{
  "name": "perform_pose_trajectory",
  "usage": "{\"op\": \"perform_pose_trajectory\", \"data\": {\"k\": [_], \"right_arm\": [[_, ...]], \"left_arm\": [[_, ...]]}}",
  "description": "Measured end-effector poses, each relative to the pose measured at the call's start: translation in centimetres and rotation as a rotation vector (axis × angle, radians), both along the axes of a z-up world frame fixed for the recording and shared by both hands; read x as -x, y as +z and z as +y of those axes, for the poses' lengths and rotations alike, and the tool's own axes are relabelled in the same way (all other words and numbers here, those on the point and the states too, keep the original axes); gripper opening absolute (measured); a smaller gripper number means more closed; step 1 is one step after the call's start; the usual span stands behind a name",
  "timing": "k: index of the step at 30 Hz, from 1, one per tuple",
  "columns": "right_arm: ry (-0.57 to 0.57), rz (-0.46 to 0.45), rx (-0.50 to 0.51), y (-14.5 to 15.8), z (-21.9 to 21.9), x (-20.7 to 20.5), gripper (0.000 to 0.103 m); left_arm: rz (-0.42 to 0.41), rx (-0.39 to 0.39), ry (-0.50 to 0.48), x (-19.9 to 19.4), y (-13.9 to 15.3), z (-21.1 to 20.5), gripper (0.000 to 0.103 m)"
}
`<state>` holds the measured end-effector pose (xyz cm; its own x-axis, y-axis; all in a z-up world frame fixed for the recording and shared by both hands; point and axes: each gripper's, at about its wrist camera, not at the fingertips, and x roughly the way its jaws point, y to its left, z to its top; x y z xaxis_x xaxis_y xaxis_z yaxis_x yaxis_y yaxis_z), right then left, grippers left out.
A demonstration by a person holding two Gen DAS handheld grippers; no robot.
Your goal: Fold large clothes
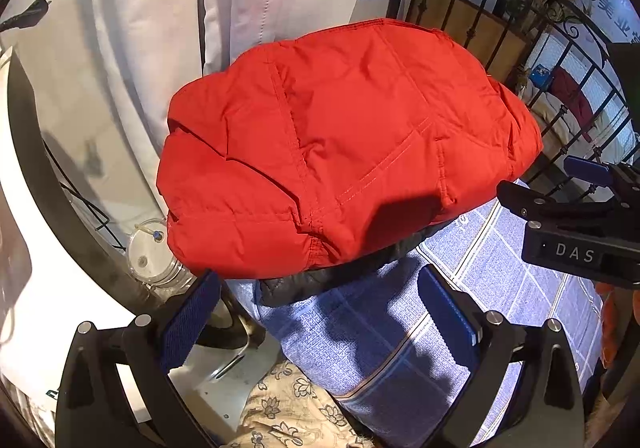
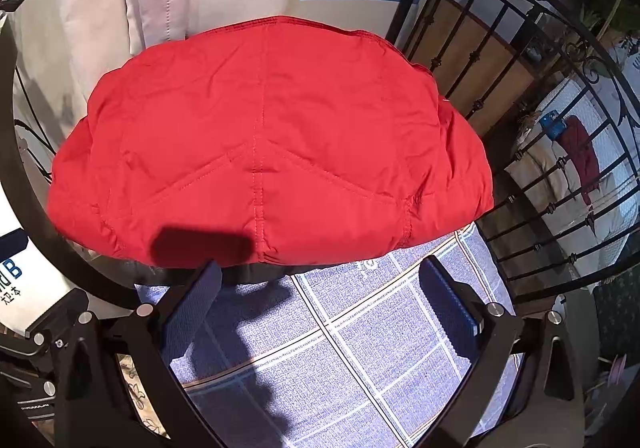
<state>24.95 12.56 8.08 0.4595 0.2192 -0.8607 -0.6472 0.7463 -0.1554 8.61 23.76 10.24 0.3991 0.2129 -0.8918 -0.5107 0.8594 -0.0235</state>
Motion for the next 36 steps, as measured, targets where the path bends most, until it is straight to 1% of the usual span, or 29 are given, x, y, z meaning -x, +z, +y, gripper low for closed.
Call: {"op": "perform_pose_trajectory", "data": {"k": [36], "right_arm": [[-0.001,0.006,-0.001,-0.43,0.61,-0.23,0.098]], "left_arm": [[-0.01,-0.009,0.008,0.01,0.04,-0.03,0.097]]}}
